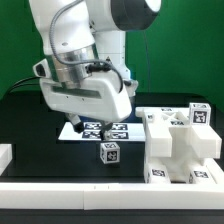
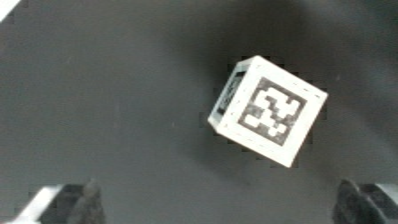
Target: Assemble chair
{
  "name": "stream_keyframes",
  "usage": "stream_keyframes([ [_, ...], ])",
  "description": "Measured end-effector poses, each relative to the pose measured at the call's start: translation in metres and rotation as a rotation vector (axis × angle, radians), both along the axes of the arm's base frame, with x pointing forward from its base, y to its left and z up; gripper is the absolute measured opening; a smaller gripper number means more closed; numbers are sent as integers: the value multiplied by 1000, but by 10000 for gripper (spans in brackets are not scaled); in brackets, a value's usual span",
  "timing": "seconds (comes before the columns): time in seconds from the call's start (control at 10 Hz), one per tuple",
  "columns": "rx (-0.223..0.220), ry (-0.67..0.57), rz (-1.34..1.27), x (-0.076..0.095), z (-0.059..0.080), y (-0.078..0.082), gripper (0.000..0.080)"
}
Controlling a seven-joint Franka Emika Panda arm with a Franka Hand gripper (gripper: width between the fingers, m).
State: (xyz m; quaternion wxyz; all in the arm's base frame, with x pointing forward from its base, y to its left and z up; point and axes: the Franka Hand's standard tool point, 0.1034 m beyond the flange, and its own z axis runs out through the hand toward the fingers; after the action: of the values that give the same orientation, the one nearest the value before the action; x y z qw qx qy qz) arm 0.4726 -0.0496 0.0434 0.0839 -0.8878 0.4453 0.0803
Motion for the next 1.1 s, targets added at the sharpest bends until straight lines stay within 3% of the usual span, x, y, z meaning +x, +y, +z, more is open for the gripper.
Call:
stream_keyframes([
  [0.3,-46,33,-338,9,-19,13,649],
  [0.5,-71,33,-398,10,-28,24,649],
  [0.9,-101,8,-398,10,-34,26,646],
  [1.1,-101,8,-397,10,-34,26,368],
])
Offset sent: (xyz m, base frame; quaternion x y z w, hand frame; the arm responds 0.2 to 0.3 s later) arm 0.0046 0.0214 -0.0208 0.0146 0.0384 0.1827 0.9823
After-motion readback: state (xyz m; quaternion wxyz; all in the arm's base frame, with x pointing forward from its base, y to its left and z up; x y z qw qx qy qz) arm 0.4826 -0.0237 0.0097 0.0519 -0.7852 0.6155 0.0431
